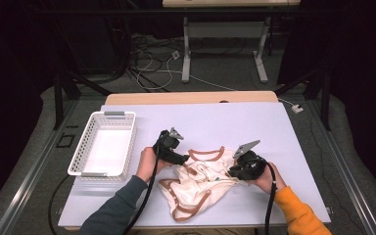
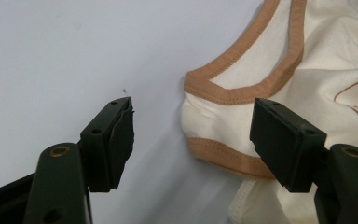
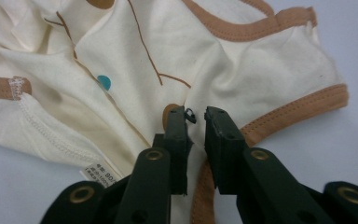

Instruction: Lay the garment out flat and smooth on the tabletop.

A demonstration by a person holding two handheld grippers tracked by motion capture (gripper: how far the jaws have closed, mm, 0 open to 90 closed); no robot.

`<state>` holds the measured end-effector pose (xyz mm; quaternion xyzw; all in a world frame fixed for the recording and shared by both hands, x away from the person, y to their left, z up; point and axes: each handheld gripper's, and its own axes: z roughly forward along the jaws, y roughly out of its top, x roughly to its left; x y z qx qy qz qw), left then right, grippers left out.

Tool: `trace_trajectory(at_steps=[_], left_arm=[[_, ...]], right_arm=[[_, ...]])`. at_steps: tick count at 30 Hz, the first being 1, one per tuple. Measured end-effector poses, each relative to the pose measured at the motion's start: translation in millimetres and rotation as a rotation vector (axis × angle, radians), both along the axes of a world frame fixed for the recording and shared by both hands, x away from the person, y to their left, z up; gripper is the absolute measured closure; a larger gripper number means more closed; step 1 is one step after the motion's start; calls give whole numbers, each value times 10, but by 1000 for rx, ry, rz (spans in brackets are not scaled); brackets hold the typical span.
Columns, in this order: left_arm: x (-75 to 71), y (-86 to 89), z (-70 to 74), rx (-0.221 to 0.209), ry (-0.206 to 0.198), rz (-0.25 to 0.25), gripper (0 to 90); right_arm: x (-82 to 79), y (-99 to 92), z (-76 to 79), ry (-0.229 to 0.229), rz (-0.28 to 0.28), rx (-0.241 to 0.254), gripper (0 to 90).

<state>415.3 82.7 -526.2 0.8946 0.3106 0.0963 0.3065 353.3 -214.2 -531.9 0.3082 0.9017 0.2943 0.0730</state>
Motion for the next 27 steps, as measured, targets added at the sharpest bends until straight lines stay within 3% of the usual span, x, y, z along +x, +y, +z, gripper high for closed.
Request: trace_trajectory(at_steps=[7, 14, 17, 19, 27], left_arm=[[79, -27, -15, 16, 26, 3, 291], [163, -67, -105, 59, 51, 20, 311], [176, -94, -143, 73, 66, 9, 352], [176, -109, -168, 76, 85, -2, 384], [157, -121, -156, 74, 99, -35, 561]], right_arm=[[-4, -90, 99, -80, -36, 36, 617], [15, -146, 123, -98, -47, 61, 472], [19, -165, 131, -98, -56, 71, 401], [32, -178, 132, -113, -61, 65, 379], [107, -240, 138, -136, -95, 72, 323]])
